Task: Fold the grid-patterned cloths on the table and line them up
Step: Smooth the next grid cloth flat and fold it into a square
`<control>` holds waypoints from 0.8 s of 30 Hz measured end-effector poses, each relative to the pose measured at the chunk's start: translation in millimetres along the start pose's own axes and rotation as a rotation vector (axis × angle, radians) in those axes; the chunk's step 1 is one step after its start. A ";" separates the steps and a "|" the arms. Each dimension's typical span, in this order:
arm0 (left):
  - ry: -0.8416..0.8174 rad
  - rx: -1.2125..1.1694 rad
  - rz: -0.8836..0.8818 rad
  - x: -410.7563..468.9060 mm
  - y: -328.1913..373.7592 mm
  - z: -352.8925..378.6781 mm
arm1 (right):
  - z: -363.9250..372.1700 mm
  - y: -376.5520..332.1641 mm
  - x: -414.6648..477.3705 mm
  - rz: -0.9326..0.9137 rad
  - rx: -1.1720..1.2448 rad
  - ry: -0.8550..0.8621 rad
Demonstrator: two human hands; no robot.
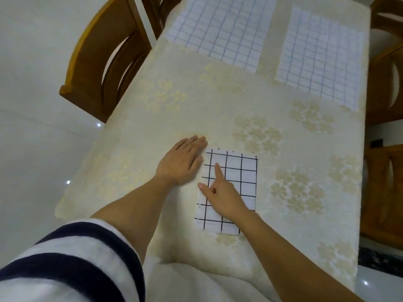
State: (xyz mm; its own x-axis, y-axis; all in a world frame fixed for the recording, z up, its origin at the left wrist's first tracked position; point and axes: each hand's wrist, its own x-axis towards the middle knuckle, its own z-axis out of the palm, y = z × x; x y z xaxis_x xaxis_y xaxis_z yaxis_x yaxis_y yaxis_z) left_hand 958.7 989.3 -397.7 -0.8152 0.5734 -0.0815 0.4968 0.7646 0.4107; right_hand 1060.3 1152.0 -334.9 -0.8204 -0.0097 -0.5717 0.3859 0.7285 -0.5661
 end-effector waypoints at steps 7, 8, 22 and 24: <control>0.005 -0.027 0.007 -0.6 0.3 -5.4 | -20.9 41.3 8.2 -0.226 -0.205 0.419; 0.007 -0.005 0.017 -0.7 0.1 -5.0 | -23.6 45.9 10.2 -0.253 -0.283 0.419; 0.004 0.112 0.110 -1.6 -1.3 -2.3 | -19.6 59.8 30.3 -0.111 -0.467 0.261; 0.005 0.101 0.094 -1.3 -0.8 -2.3 | -19.5 59.4 30.6 -0.115 -0.473 0.270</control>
State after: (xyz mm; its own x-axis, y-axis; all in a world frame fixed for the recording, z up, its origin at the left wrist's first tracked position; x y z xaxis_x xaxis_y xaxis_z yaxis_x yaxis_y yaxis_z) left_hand 958.7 987.3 -395.8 -0.7652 0.6424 -0.0429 0.5979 0.7337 0.3227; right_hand 1049.9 1208.3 -374.5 -0.9489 0.0232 -0.3149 0.1070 0.9619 -0.2515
